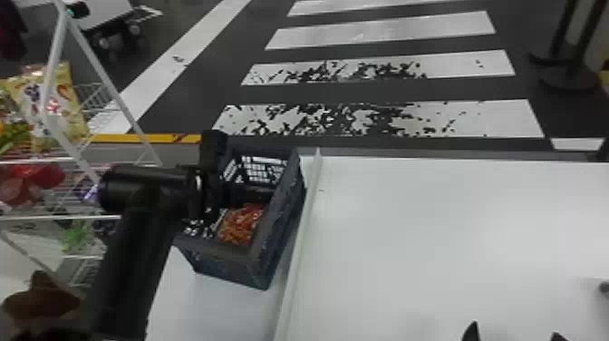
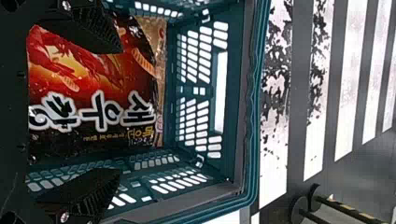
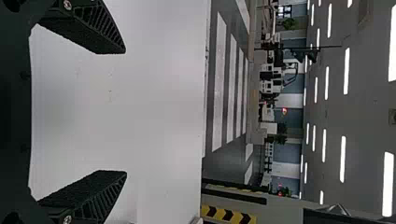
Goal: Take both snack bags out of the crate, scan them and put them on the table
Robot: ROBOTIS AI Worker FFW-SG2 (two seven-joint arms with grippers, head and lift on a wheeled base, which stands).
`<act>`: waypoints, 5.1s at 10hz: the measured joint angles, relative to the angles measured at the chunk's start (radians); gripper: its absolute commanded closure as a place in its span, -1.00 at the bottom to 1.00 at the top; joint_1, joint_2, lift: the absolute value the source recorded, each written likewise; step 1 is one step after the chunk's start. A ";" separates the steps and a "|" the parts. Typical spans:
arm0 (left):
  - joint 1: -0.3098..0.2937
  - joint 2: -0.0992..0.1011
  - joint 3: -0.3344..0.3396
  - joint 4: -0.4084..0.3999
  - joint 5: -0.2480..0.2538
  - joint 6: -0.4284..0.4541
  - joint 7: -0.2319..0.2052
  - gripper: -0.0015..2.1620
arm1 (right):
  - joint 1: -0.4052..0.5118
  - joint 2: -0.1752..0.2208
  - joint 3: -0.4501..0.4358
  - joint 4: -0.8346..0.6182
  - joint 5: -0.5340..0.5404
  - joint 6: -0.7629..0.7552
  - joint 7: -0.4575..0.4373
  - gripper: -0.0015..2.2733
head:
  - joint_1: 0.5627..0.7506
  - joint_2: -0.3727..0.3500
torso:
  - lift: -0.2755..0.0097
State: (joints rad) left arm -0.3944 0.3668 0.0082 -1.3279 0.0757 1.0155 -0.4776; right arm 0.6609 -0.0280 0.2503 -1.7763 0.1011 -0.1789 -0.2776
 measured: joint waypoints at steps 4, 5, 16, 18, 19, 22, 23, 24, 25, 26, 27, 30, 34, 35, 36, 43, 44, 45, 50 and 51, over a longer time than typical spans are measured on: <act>-0.071 -0.020 -0.076 0.128 -0.057 -0.015 -0.007 -0.91 | 0.001 0.000 -0.009 0.000 -0.013 0.000 0.005 -0.94 | 0.41 0.68 | 0.28; -0.076 -0.020 -0.082 0.144 -0.070 -0.016 -0.007 -0.91 | 0.001 0.000 -0.011 0.001 -0.017 0.000 0.009 -0.94 | 0.41 0.69 | 0.28; -0.067 -0.026 -0.137 0.247 -0.159 -0.056 -0.014 0.98 | 0.009 -0.001 -0.011 0.014 -0.032 0.000 0.014 -0.94 | 0.41 0.77 | 0.28; -0.054 -0.021 -0.099 0.210 -0.155 -0.043 -0.019 0.98 | 0.009 -0.001 -0.011 0.015 -0.033 0.000 0.014 -0.94 | 0.41 0.78 | 0.28; -0.041 -0.019 -0.075 0.171 -0.153 -0.023 -0.024 0.98 | 0.008 -0.001 -0.011 0.015 -0.033 0.000 0.014 -0.94 | 0.41 0.79 | 0.28; -0.010 -0.005 -0.002 0.011 -0.159 0.100 -0.077 0.98 | 0.001 0.000 -0.011 0.017 -0.033 0.013 0.014 -0.94 | 0.41 0.82 | 0.28; -0.003 -0.002 0.016 -0.031 -0.156 0.134 -0.093 0.98 | -0.003 0.001 -0.010 0.019 -0.032 0.018 0.014 -0.94 | 0.41 0.82 | 0.28; 0.002 -0.001 0.036 -0.055 -0.148 0.159 -0.102 0.98 | -0.007 0.001 -0.010 0.022 -0.032 0.023 0.014 -0.94 | 0.41 0.83 | 0.28; 0.005 -0.001 0.058 -0.071 -0.138 0.174 -0.111 0.98 | -0.011 0.002 -0.009 0.024 -0.032 0.027 0.014 -0.94 | 0.41 0.83 | 0.28; 0.007 -0.001 0.080 -0.083 -0.123 0.189 -0.122 0.98 | -0.013 0.002 -0.008 0.025 -0.032 0.033 0.014 -0.94 | 0.41 0.84 | 0.28; 0.010 -0.001 0.105 -0.099 -0.110 0.205 -0.133 0.98 | -0.016 0.002 -0.008 0.026 -0.033 0.042 0.014 -0.94 | 0.41 0.84 | 0.28; 0.011 0.005 0.197 -0.126 -0.044 0.258 -0.174 0.98 | -0.024 0.003 -0.008 0.031 -0.032 0.055 0.014 -0.94 | 0.41 0.86 | 0.28; 0.071 0.013 0.316 -0.226 0.044 0.341 -0.205 0.98 | -0.026 0.006 -0.006 0.034 -0.032 0.064 0.014 -0.94 | 0.41 0.91 | 0.28; 0.088 0.014 0.342 -0.263 0.070 0.363 -0.205 0.98 | -0.026 0.006 -0.003 0.034 -0.032 0.065 0.014 -0.94 | 0.41 0.92 | 0.28; 0.110 0.011 0.360 -0.308 0.088 0.371 -0.202 0.98 | -0.026 0.007 -0.002 0.034 -0.032 0.066 0.013 -0.94 | 0.41 0.92 | 0.28; 0.209 -0.103 0.363 -0.746 0.150 0.546 -0.121 0.98 | -0.025 0.014 0.000 0.029 -0.032 0.069 0.012 -0.93 | 0.41 0.69 | 0.28; 0.214 -0.128 0.334 -0.808 0.147 0.553 -0.098 0.98 | -0.024 0.014 -0.001 0.026 -0.032 0.068 0.012 -0.93 | 0.41 0.61 | 0.28; 0.217 -0.151 0.304 -0.849 0.145 0.554 -0.083 0.98 | -0.021 0.015 -0.002 0.022 -0.032 0.067 0.011 -0.93 | 0.41 0.57 | 0.28; 0.231 -0.278 0.092 -0.907 0.071 0.555 -0.035 0.98 | 0.012 0.023 -0.023 -0.026 -0.020 -0.091 -0.048 -0.93 | 0.41 0.06 | 0.28; 0.236 -0.299 0.044 -0.903 0.043 0.555 -0.020 0.98 | 0.022 0.023 -0.025 -0.031 -0.017 -0.169 -0.068 -0.93 | 0.41 -0.04 | 0.28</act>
State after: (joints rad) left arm -0.1584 0.0676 0.0520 -2.2308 0.1182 1.5701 -0.4978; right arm 0.6830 -0.0046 0.2250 -1.8074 0.0838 -0.3477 -0.3456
